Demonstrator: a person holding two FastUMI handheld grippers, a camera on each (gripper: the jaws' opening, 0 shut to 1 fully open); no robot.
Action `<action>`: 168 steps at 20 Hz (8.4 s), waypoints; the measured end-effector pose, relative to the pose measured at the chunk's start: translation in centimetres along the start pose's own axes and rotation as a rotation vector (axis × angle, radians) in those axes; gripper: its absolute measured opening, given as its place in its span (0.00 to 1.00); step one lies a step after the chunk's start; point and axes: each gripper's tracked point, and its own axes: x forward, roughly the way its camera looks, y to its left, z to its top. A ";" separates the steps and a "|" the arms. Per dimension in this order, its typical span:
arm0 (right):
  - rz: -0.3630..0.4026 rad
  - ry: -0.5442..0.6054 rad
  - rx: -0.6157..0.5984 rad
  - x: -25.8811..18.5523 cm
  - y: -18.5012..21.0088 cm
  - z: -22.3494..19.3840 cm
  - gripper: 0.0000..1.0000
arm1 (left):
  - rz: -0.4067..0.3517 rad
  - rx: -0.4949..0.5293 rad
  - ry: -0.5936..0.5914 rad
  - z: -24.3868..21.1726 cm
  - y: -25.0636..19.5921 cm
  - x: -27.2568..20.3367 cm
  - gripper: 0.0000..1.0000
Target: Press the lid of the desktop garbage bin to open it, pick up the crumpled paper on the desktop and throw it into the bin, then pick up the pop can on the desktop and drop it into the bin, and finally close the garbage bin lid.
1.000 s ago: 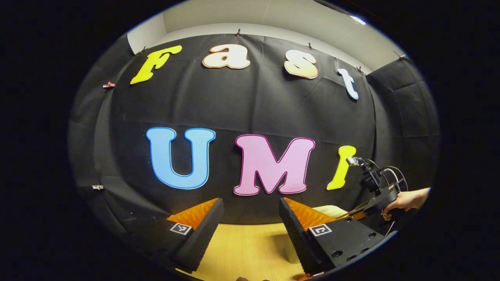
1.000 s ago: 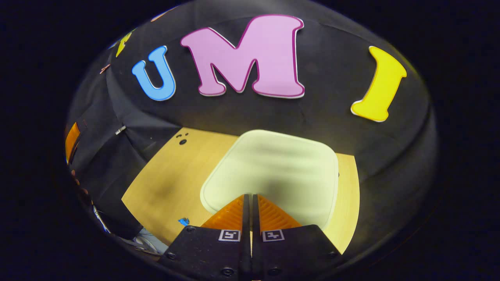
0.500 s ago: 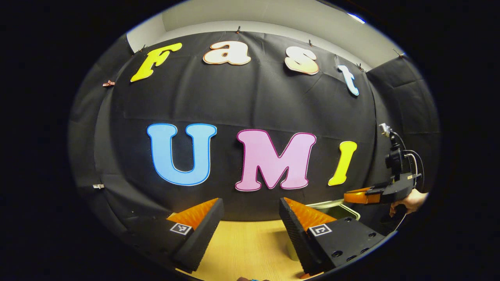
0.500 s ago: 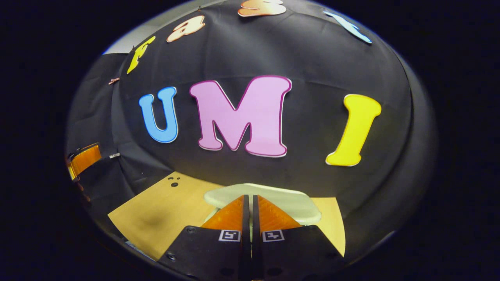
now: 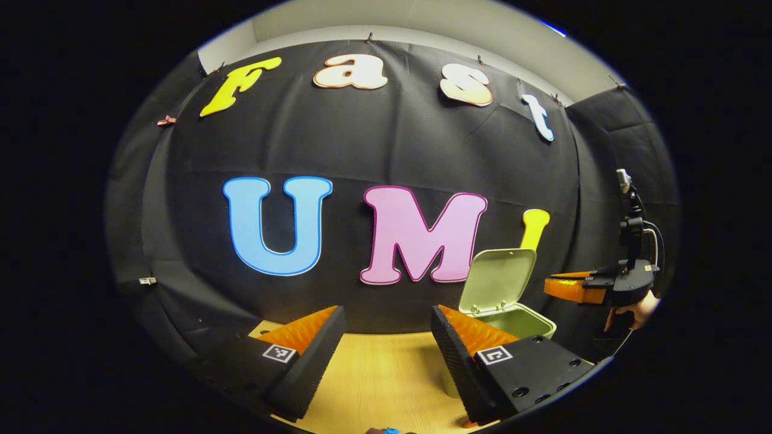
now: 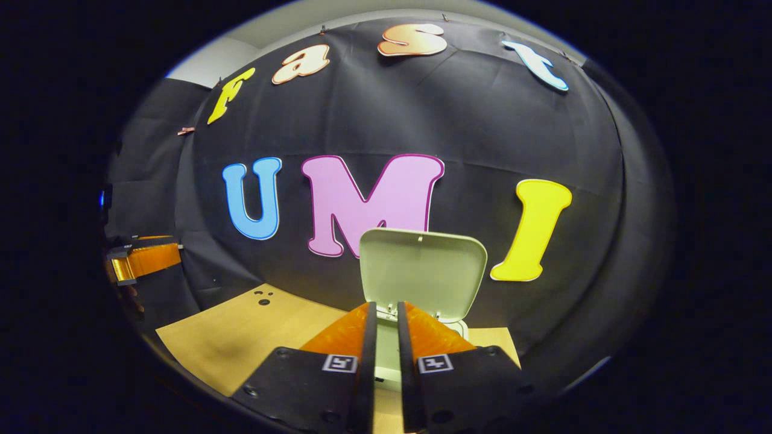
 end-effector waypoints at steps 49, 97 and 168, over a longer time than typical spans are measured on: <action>-0.103 0.073 -0.028 -7.1 -2.4 -4.2 0.91 | -0.240 -0.048 0.796 -33.7 -1.9 -1.4 0.46; -0.084 0.209 0.054 -11.6 -2.3 -10.5 0.94 | -0.557 0.012 0.218 -10.3 -19.6 13.2 0.90; 0.251 0.214 0.032 -2.7 6.1 -5.9 0.82 | -0.075 -0.085 0.241 -13.6 0.2 0.6 0.95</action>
